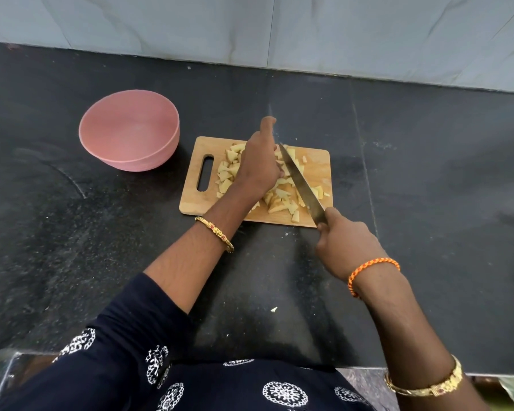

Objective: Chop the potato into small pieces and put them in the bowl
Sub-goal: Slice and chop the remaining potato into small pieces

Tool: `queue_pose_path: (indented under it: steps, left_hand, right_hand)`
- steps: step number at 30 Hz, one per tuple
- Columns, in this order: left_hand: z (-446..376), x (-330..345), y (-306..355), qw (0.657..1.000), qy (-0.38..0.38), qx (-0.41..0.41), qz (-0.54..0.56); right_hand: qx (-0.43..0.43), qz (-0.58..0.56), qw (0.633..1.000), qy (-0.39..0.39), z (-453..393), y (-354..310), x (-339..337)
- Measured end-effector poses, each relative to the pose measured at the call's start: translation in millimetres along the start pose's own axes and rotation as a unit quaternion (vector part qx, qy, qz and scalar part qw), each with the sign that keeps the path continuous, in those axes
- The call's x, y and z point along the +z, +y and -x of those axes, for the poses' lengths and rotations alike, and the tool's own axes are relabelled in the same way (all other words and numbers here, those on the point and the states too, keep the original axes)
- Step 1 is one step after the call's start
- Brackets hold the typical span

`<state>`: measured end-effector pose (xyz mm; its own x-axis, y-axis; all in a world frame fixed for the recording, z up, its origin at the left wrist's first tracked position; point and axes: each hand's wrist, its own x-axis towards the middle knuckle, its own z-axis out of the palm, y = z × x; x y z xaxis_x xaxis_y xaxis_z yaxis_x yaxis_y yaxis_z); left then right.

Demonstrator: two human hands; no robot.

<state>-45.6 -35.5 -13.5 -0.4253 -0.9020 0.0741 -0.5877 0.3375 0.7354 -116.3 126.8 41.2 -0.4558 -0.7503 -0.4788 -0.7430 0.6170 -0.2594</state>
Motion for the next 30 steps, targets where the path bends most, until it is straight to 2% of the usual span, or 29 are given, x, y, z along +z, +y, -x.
queue_pose_path:
  steps: [4,16,23,26,30]
  left_hand:
    - [0.6,1.1,2.4,1.0,-0.006,-0.008,-0.013]
    - [3.2,-2.9,5.9,1.0,-0.011,0.008,-0.023]
    - [9.9,-4.2,4.1,1.0,-0.003,-0.003,0.001]
    - [15.8,-4.9,5.0,0.999,-0.027,0.001,0.024]
    - [21.9,2.0,8.5,0.999,-0.03,0.032,-0.012]
  right_hand:
    - [-0.001,-0.006,1.0,0.015,-1.1,1.3,-4.0]
    - [0.012,0.007,0.999,-0.033,-2.3,-2.4,-3.9]
    - [-0.006,-0.063,0.998,-0.005,0.8,9.4,-30.3]
    - [-0.002,-0.069,0.998,-0.01,-1.7,13.5,-30.7]
    - [0.003,-0.071,0.997,-0.012,-3.5,14.6,-29.5]
